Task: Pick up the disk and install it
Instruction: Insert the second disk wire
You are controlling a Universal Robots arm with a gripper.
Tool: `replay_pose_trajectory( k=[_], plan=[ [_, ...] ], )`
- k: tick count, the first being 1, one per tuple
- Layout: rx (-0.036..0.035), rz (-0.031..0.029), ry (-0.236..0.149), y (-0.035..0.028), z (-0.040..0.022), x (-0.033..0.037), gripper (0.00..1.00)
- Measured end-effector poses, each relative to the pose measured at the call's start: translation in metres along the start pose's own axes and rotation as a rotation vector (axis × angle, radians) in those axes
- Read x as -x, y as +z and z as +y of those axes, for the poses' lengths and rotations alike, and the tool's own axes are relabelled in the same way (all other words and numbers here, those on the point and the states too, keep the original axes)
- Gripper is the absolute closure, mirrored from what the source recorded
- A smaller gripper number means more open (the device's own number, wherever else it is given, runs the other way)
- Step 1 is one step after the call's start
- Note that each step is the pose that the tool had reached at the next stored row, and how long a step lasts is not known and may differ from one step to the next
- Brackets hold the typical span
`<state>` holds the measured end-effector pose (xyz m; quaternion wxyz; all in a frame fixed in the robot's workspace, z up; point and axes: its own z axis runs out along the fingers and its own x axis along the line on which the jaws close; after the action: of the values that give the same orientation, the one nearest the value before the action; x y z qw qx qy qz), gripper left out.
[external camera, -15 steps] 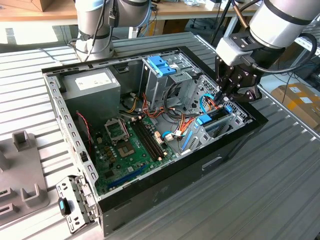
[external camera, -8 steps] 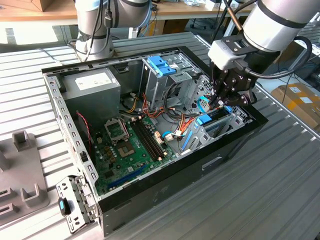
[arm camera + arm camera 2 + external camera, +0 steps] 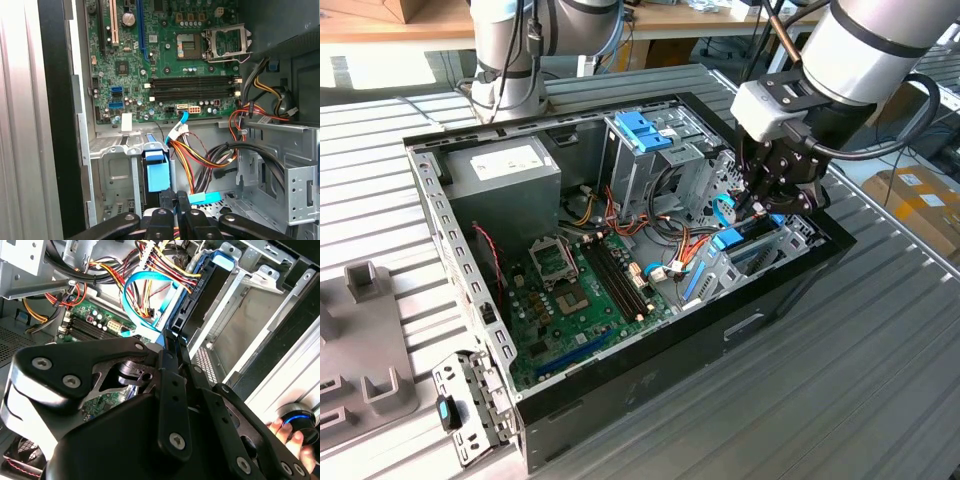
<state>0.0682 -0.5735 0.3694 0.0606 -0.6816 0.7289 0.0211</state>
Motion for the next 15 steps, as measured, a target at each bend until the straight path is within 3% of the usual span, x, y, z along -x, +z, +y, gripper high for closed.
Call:
replay_pose_trajectory(
  k=[3, 8, 9, 11, 12, 14, 15],
  plan=[
    [-0.0016, -0.0001, 0.000, 0.0000, 0.0000, 0.0000, 0.84],
    [-0.0267, -0.0020, -0.003, 0.0006, 0.0001, -0.0001, 0.84],
    [-0.0364, -0.0027, -0.004, 0.0008, 0.0001, -0.0001, 0.84],
    [-0.0491, -0.0036, -0.006, 0.0010, 0.0001, -0.0001, 0.84],
    [-0.0618, -0.0046, -0.007, 0.0014, 0.0001, -0.0002, 0.84],
    [-0.0757, -0.0056, -0.009, 0.0019, 0.0001, -0.0002, 0.84],
    [-0.0880, -0.0063, -0.010, 0.0022, 0.0001, -0.0003, 0.84]
  ],
)
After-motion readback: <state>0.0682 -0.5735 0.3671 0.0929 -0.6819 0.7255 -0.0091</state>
